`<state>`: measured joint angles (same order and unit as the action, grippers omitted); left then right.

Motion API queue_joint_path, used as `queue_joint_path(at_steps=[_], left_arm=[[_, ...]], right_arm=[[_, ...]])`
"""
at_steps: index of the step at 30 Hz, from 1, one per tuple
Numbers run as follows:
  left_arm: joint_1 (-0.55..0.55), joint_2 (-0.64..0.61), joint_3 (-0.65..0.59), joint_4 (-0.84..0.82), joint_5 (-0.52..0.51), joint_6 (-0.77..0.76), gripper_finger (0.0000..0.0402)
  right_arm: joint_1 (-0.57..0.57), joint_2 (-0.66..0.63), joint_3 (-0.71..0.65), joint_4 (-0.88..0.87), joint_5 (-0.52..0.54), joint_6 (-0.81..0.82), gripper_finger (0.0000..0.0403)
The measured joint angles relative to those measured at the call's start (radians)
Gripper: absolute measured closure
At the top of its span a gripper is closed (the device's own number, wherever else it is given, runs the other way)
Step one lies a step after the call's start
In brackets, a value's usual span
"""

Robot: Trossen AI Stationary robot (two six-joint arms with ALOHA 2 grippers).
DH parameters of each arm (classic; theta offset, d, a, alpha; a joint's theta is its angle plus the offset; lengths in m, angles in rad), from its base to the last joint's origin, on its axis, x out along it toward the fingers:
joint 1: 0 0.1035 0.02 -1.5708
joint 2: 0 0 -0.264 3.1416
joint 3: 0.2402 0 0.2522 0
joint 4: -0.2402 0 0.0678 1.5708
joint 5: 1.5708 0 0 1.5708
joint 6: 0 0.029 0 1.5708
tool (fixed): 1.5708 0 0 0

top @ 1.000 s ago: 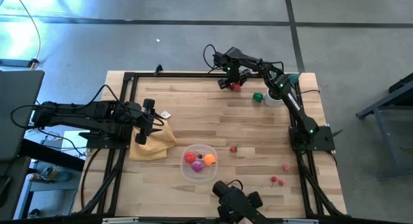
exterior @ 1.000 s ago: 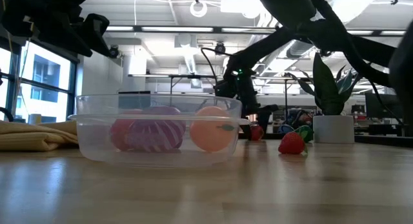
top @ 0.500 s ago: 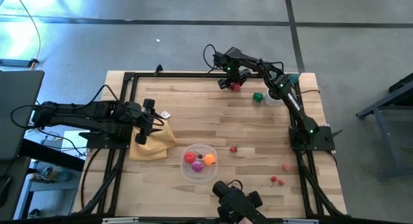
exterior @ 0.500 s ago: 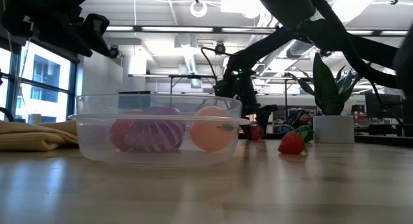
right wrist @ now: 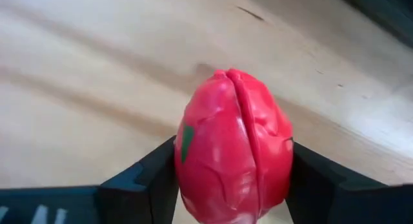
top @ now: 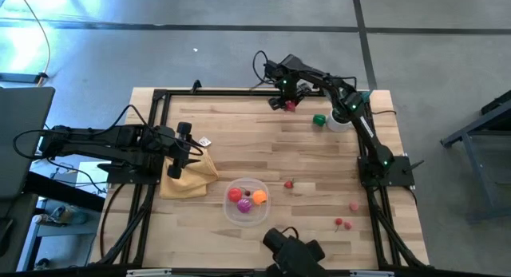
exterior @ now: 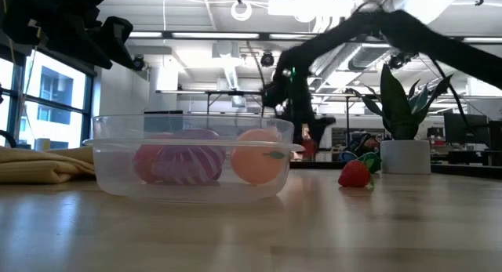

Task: Pick and placing Produce into tupperware
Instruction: Put the red dragon fruit into the transparent bin

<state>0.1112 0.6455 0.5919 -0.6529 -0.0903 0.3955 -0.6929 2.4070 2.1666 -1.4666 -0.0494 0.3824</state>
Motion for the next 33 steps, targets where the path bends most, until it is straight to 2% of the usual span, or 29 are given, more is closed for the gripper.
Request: queue_joint_path(at_steps=[6,11,19,21,24,29,33], left_arm=[[0.000,0.000,0.000,0.000,0.000,0.000,0.0181],[0.000,0.000,0.000,0.000,0.000,0.000,0.0181],[0.000,0.000,0.000,0.000,0.000,0.000,0.0181],[0.000,0.000,0.000,0.000,0.000,0.000,0.0181],[0.000,0.000,0.000,0.000,0.000,0.000,0.0181],[0.000,0.000,0.000,0.000,0.000,0.000,0.0181],[0.000,0.000,0.000,0.000,0.000,0.000,0.0181]], right_arm=[[0.047,-0.142,0.001,0.010,-0.061,-0.061,0.0200],[0.137,-0.295,0.003,0.026,-0.105,-0.122,0.0200],[0.422,-0.535,0.004,0.177,-0.150,-0.189,0.0200],[0.514,-0.581,0.004,0.240,-0.125,-0.210,0.0200],[0.663,-0.618,0.006,0.329,-0.032,-0.240,0.0200],[0.869,-0.605,-0.001,0.398,0.137,-0.283,0.0200],[0.967,-0.564,-0.055,0.423,0.240,-0.294,0.0200]])
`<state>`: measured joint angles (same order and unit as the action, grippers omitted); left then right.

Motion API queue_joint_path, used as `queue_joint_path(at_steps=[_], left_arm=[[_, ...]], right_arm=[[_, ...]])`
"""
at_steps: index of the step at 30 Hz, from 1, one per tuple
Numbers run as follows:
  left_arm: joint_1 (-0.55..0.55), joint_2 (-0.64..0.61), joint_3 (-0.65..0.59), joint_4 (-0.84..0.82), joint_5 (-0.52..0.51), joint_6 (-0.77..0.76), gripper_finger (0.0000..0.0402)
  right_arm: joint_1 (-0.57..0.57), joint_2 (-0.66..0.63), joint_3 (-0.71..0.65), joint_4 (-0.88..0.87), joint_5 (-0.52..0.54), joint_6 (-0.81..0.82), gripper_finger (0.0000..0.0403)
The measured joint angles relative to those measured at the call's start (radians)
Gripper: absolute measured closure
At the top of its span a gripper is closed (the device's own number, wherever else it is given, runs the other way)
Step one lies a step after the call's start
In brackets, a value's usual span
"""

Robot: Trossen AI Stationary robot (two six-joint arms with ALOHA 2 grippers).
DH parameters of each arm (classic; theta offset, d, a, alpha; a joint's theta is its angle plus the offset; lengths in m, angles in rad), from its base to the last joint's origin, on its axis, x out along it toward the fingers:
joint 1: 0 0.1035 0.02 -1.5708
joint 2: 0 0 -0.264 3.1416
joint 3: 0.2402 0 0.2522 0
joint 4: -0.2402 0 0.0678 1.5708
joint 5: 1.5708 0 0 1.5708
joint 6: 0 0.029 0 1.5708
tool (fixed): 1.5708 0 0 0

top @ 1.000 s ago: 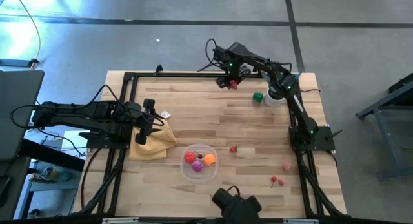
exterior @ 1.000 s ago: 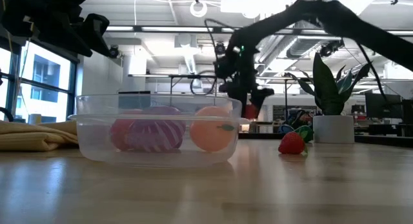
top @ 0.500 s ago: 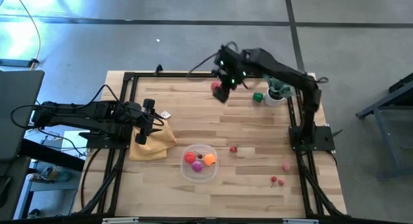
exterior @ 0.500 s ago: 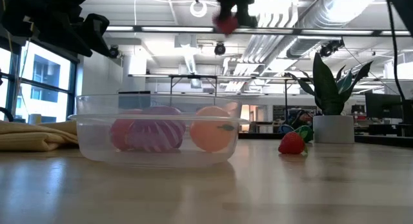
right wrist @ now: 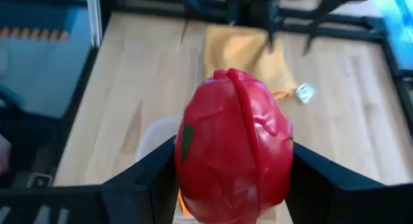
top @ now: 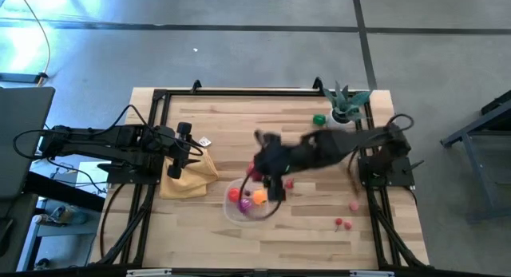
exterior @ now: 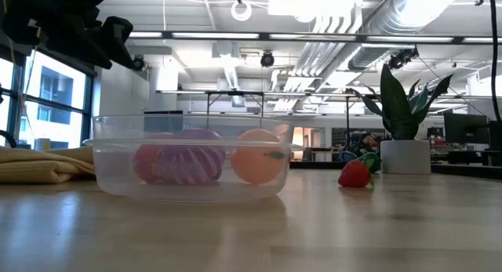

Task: Pick and placing Produce into tupperware
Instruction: Put the red dragon fruit into the transparent bin

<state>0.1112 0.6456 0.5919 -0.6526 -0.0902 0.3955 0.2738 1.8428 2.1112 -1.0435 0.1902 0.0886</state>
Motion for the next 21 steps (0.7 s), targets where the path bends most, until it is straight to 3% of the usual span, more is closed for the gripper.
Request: queue_joint_path(at_steps=[2,5,8,12,21], left_arm=[[0.000,0.000,0.000,0.000,0.000,0.000,0.0181],[0.000,0.000,0.000,0.000,0.000,0.000,0.0181],[0.000,0.000,0.000,0.000,0.000,0.000,0.0181],[0.000,0.000,0.000,0.000,0.000,0.000,0.0181],[0.000,0.000,0.000,0.000,0.000,0.000,0.0181]], right_arm=[[0.020,0.020,-0.062,0.048,0.005,-0.004,0.0200],[0.011,0.039,-0.190,0.169,-0.079,-0.009,0.0200],[-0.026,0.060,-0.342,0.298,-0.168,-0.018,0.0200],[-0.086,0.059,-0.504,0.432,-0.195,-0.016,0.0200],[-0.156,0.058,-0.723,0.728,-0.331,0.013,0.0200]])
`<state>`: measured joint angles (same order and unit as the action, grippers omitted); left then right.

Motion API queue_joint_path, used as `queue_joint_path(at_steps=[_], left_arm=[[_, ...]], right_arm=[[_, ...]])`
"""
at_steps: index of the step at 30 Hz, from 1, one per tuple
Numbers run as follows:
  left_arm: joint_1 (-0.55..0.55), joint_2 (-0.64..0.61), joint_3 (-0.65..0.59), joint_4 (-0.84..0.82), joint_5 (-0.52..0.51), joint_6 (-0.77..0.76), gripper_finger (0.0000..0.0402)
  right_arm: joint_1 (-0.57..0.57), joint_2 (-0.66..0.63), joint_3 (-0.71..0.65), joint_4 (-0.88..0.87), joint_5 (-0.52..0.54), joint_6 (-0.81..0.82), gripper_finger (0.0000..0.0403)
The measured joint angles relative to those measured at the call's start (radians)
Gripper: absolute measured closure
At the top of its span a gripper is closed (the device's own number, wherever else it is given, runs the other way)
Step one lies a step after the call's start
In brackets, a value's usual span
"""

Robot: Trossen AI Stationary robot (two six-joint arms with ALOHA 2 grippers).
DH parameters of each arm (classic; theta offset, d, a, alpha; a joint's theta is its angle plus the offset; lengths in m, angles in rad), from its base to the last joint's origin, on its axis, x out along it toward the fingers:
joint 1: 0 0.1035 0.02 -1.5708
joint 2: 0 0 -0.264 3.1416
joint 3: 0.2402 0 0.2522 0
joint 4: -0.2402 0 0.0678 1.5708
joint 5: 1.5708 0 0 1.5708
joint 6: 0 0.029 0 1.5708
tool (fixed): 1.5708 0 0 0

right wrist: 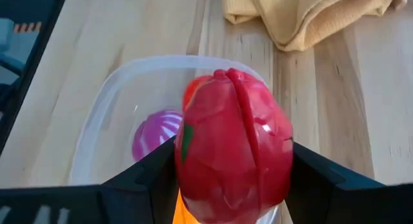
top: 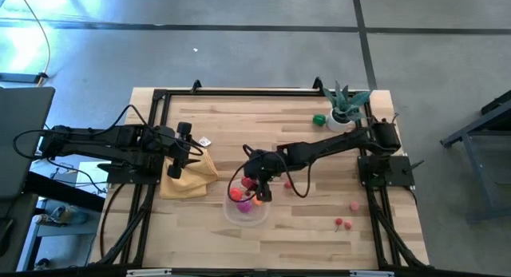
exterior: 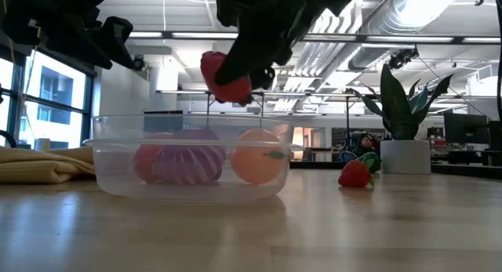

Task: Pick and placing Produce into tupperware
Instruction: Put the red dragon fruit into the transparent bin

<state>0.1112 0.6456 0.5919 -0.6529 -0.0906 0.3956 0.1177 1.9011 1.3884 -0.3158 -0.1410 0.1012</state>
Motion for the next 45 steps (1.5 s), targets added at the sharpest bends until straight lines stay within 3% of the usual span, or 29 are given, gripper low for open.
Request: queue_joint_path(at_steps=[7,13,29,36,45], left_arm=[[0.000,0.000,0.000,0.000,0.000,0.000,0.0181],[0.000,0.000,0.000,0.001,0.000,0.000,0.0181],[0.000,0.000,0.000,0.000,0.000,0.000,0.0181],[0.000,0.000,0.000,0.000,0.000,0.000,0.0181],[0.000,0.000,0.000,0.000,0.000,0.000,0.0181]], right_arm=[[0.000,0.011,-0.061,0.131,-0.009,-0.004,0.0200],[0.000,0.101,-0.062,0.191,-0.073,-0.005,0.0201],[0.014,0.139,-0.062,0.173,-0.075,-0.056,0.0200],[0.025,0.139,-0.062,0.166,0.038,-0.057,0.0167],[0.027,0.139,-0.062,0.171,0.040,-0.057,0.0154]])
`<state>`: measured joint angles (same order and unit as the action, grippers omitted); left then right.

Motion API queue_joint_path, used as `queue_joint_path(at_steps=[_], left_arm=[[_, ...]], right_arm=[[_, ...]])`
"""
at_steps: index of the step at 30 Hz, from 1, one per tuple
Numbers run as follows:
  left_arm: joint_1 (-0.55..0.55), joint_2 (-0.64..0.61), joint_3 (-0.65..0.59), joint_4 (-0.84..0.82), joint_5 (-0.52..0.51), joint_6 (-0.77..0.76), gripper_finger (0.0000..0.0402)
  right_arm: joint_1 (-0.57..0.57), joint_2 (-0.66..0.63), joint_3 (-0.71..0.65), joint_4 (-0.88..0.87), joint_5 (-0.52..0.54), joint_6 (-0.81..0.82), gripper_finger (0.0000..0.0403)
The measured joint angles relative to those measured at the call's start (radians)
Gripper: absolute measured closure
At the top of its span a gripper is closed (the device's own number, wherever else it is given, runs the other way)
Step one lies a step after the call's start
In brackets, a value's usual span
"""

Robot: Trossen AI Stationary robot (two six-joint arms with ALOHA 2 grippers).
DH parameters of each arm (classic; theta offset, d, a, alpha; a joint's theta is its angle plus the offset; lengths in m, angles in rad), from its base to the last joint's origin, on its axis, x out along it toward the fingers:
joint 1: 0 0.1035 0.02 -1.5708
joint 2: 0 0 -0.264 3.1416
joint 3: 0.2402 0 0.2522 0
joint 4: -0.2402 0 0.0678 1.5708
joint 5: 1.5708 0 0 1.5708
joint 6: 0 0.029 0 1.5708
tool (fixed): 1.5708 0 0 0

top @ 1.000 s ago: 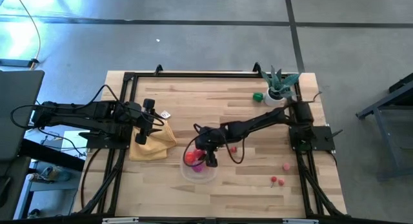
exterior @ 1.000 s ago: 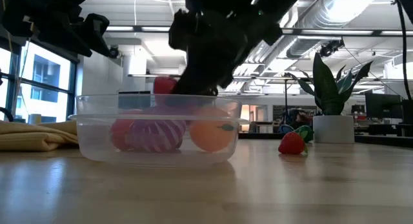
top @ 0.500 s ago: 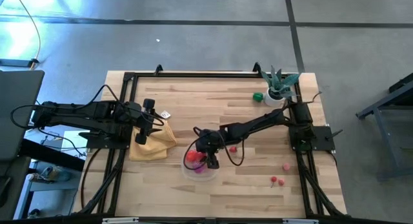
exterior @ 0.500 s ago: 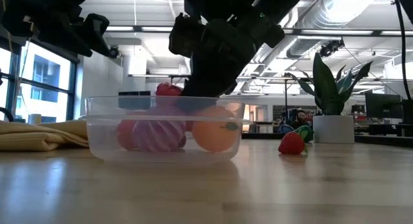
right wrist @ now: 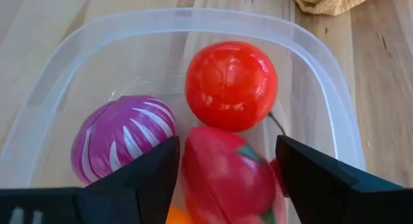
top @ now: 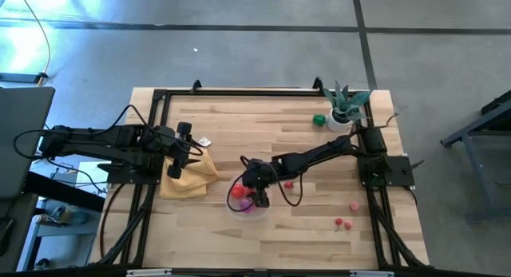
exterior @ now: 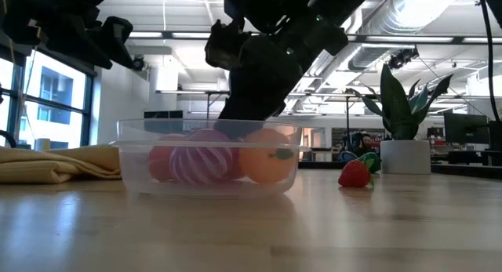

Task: Pick and placing Produce into tupperware
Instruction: Put the red dragon fruit into the transparent bin, then put the red strawberry into the transparent bin

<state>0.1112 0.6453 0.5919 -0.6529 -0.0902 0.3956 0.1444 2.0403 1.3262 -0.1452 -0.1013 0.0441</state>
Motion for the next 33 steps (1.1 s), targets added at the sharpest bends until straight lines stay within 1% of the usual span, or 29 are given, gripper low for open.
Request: queue_joint_path(at_steps=[6,9,13,17,21,24,26,28,30,33], left_arm=[[0.000,0.000,0.000,0.000,0.000,0.000,0.0181],[0.000,0.000,0.000,0.000,0.000,0.000,0.0181],[0.000,0.000,0.000,0.000,0.000,0.000,0.0181],[0.000,0.000,0.000,0.000,0.000,0.000,0.0181],[0.000,0.000,0.000,0.000,0.000,0.000,0.0181],[0.000,0.000,0.000,-0.001,0.000,0.000,0.0181],[0.000,0.000,0.000,0.001,0.000,0.000,0.0181],[0.000,0.000,0.000,0.000,0.000,0.000,0.0181],[0.000,0.000,0.000,0.000,0.000,0.000,0.0181],[0.000,0.000,0.000,0.000,0.000,0.000,0.0181]], right_arm=[[0.000,-0.003,0.000,0.000,-0.018,-0.018,0.0153],[0.000,-0.026,0.000,-0.008,-0.024,-0.022,0.0153],[0.000,-0.091,0.000,-0.062,-0.014,-0.026,0.0153],[0.000,-0.194,0.000,-0.147,-0.001,-0.026,0.0153],[0.001,-0.306,0.000,-0.307,0.053,0.007,0.0153],[0.005,-0.382,0.001,-0.464,0.140,0.082,0.0153],[0.014,-0.422,0.001,-0.573,0.220,0.150,0.0153],[0.027,-0.452,0.001,-0.673,0.279,0.224,0.0153],[0.041,-0.470,0.001,-0.754,0.308,0.305,0.0153],[0.059,-0.475,0.001,-0.838,0.310,0.413,0.0153]])
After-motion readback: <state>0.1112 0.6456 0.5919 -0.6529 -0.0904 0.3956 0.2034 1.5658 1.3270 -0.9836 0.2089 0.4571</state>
